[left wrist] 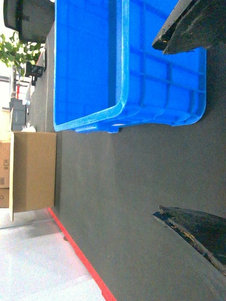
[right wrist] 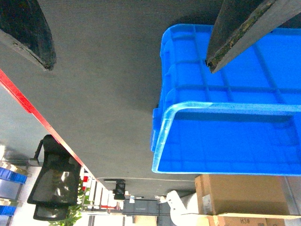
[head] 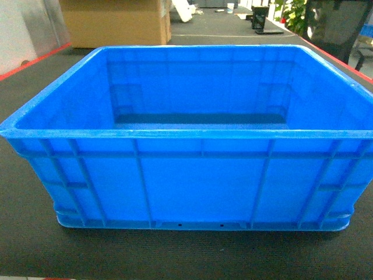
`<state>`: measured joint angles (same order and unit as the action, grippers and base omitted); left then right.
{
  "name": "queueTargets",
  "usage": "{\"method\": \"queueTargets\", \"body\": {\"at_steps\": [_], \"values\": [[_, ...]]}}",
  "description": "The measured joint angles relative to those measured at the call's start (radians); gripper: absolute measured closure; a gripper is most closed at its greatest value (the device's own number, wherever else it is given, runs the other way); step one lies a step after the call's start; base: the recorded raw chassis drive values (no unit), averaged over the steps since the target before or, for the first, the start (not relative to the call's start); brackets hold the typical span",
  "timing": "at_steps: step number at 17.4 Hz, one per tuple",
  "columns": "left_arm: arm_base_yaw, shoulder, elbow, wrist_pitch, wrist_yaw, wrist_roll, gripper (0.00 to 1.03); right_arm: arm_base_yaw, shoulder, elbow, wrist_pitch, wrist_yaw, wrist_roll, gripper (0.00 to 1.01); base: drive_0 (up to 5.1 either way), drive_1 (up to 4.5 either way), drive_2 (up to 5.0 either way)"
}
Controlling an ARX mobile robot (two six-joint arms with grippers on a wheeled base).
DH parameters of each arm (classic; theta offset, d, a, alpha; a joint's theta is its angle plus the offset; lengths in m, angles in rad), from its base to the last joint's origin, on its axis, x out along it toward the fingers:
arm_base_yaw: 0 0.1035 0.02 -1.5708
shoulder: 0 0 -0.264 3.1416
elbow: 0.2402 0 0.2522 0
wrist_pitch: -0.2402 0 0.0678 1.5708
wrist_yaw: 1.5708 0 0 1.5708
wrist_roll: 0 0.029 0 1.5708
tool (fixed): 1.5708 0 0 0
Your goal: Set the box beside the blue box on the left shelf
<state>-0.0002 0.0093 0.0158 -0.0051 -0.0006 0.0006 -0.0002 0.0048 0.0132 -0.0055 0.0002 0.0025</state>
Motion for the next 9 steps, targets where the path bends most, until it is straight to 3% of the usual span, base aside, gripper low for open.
{"method": "queueTargets", "body": {"at_steps": [8, 9], "values": [[0.000, 0.000, 0.000, 0.000, 0.000, 0.000, 0.05, 0.000, 0.000, 0.000, 0.000, 0.000, 0.000, 0.03, 0.0, 0.00, 0.0], [-0.013, 0.005, 0.001, -0.009, -0.032, -0.002, 0.05, 0.000, 0.000, 0.000, 0.000, 0.000, 0.000, 0.03, 0.0, 0.00, 0.0]]}}
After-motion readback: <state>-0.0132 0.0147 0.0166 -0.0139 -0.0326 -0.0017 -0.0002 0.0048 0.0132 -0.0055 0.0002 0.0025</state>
